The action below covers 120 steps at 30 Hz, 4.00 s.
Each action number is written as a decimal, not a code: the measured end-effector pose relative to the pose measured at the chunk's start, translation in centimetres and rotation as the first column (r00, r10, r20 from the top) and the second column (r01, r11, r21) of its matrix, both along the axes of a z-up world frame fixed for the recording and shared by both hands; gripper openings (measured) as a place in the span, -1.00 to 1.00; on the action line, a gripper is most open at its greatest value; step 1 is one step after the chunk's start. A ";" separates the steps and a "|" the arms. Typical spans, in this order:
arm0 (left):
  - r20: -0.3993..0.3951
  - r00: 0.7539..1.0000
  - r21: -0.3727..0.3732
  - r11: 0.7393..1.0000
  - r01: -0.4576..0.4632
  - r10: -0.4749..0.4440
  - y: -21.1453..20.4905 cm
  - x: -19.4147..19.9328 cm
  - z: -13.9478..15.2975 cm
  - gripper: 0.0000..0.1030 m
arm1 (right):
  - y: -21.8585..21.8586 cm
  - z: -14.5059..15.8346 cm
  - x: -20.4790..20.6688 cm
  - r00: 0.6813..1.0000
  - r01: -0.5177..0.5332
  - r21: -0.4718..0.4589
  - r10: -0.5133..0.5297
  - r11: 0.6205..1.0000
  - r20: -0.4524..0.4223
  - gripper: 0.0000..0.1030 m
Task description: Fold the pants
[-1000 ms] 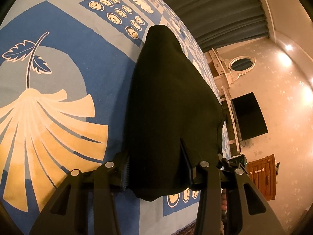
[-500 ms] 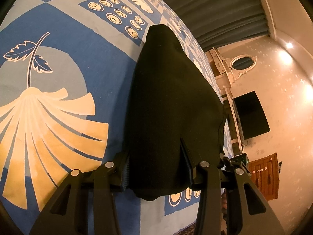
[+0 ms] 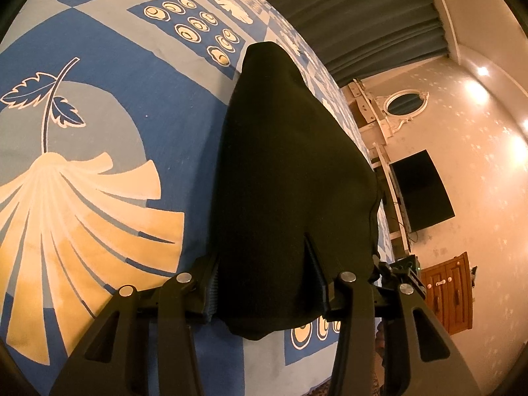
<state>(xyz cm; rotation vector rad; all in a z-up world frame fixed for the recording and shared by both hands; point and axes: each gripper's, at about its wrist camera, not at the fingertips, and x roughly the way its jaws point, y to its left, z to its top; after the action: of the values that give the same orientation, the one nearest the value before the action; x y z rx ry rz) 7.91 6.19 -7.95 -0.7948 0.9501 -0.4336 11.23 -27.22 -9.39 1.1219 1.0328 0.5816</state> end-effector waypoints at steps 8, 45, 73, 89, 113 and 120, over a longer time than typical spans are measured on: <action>0.008 0.999 -0.010 0.999 0.038 -0.037 -0.5 0.2 0.7 0.34 | -0.4 0.2 -0.4 1.000 0.006 0.039 -0.005 0.999 -0.018 -0.28; 0.091 0.995 0.504 0.859 -0.088 0.049 -5.2 -5.4 4.9 0.52 | 1.9 6.4 -7.7 0.999 0.023 -0.542 -0.002 0.840 0.040 0.52; 0.130 0.985 0.715 0.678 -0.171 0.111 -8.8 -11.9 6.7 0.71 | 10.6 11.9 -13.9 0.931 0.227 -0.867 0.163 0.443 0.327 0.91; 0.174 0.981 0.685 0.706 -0.180 0.081 -9.2 -11.6 8.0 0.71 | 10.5 10.4 -13.4 0.954 0.176 -0.860 0.133 0.479 0.269 0.91; 0.181 0.983 0.720 0.676 -0.155 0.033 -10.4 -11.7 8.0 0.71 | 10.5 10.1 -13.3 0.959 0.157 -0.856 0.131 0.493 0.251 0.91; 0.188 0.982 0.738 0.657 -0.156 0.022 -11.1 -11.7 8.2 0.71 | 10.4 10.0 -13.3 0.960 0.151 -0.855 0.134 0.496 0.247 0.91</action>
<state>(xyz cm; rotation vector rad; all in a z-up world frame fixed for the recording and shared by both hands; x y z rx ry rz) -3.83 -4.87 0.25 -0.0293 0.8242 0.0155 -2.03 -16.78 0.60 0.1006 0.8760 0.1188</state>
